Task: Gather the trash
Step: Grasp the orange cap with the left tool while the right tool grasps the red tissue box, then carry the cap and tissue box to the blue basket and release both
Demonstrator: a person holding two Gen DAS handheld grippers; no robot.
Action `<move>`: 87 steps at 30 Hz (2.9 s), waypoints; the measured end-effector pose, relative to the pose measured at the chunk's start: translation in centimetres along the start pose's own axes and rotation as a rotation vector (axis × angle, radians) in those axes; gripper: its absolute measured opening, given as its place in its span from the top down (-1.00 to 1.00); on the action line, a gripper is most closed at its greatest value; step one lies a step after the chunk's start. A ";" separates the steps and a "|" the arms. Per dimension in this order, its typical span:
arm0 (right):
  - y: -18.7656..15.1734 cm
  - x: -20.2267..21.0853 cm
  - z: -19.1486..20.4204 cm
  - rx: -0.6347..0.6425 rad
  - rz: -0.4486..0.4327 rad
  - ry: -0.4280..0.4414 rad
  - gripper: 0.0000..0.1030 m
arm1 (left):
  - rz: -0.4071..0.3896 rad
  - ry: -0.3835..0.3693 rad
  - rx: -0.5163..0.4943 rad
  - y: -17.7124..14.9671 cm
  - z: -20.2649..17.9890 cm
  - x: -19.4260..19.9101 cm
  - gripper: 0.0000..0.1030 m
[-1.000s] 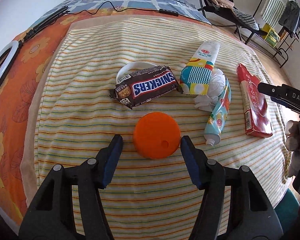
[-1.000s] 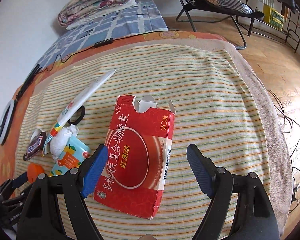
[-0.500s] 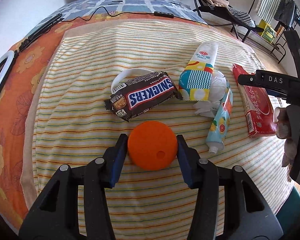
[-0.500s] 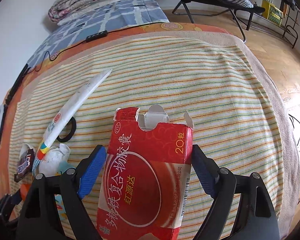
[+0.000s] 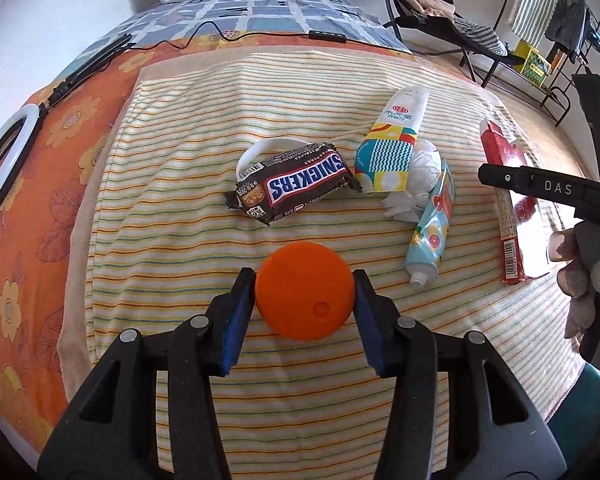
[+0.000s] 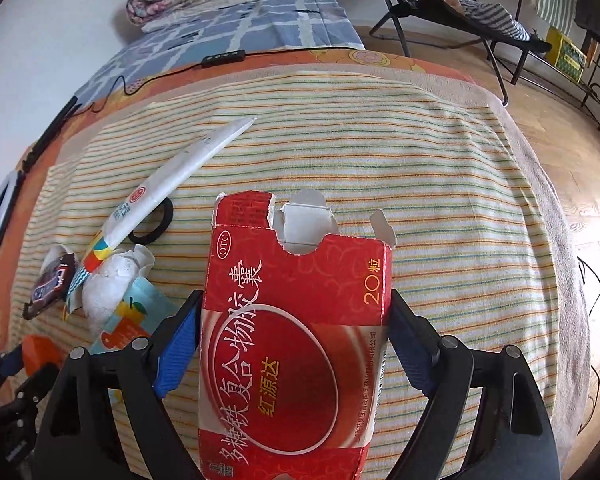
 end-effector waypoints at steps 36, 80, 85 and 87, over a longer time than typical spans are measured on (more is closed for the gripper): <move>-10.5 16.0 1.9 0.220 -0.303 0.100 -0.59 | -0.148 -0.013 -0.135 -9.5 -7.6 13.3 0.04; -31.0 15.1 6.4 0.472 -0.109 0.196 -0.59 | 0.101 -0.080 -0.137 -27.3 -9.2 8.7 0.04; -31.5 14.5 6.6 0.477 -0.090 0.198 -0.60 | 0.122 -0.081 -0.141 -28.1 -9.2 8.3 0.04; -31.6 14.3 6.7 0.482 -0.081 0.198 -0.60 | 0.130 -0.084 -0.141 -28.3 -9.2 8.1 0.04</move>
Point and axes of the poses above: each gripper's, at about its wrist camera, not at the fingertips, and x roughly against the way its jaws point, z to its left, y to its top, the point moved 8 cm from there along -x, roughly the way its jaws point, and after that the axes turned 4 degrees about z, right-handed, at the moved point
